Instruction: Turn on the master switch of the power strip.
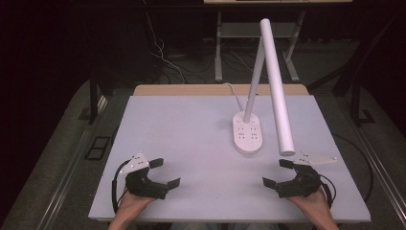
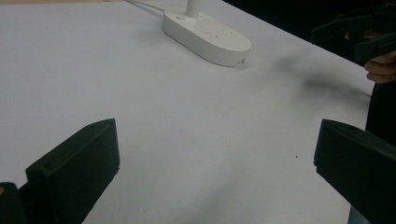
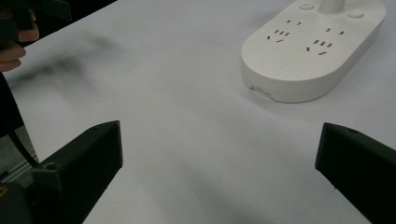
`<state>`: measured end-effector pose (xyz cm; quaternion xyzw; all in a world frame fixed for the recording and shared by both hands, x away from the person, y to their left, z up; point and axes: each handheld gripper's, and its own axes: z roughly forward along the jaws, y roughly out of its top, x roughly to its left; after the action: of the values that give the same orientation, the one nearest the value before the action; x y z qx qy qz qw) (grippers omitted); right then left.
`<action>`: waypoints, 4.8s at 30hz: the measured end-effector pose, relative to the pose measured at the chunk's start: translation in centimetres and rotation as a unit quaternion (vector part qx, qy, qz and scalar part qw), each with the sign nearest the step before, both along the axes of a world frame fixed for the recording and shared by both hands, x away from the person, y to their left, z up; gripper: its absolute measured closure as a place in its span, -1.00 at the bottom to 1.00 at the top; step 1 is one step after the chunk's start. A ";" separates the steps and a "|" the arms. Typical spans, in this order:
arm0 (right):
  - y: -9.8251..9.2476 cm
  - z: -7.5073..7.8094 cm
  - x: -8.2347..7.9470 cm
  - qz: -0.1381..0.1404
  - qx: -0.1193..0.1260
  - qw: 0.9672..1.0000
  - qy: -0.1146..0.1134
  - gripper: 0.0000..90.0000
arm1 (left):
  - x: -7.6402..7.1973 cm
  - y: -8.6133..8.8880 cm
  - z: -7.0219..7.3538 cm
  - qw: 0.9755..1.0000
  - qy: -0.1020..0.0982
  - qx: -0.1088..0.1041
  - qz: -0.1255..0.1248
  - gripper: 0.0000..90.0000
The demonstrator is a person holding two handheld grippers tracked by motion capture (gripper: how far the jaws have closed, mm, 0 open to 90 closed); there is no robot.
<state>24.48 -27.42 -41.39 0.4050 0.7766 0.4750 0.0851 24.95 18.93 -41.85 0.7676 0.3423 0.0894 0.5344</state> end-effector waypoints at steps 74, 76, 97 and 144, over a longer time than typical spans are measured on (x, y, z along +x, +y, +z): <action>-0.6 -0.3 0.0 0.012 -0.009 1.000 0.010 -0.99 | 3.3 -2.1 2.3 0.998 0.033 0.036 -0.031 -1.00; -0.7 -0.2 0.0 0.013 -0.009 1.000 0.010 -0.99 | 3.5 -2.2 2.5 0.998 0.032 0.040 -0.034 -1.00; -0.6 -0.3 0.0 0.014 -0.012 1.000 0.015 -0.99 | 6.0 -3.9 4.3 0.996 0.036 0.061 -0.060 -1.00; -0.9 -0.5 0.0 0.011 -0.018 1.000 0.008 -0.99 | 11.9 -9.4 8.1 0.984 0.029 0.126 -0.120 -1.00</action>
<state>24.45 -28.28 -41.85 0.3986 0.7898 0.4591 0.0810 36.85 9.52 -33.75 0.8666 0.2489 0.0445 0.4302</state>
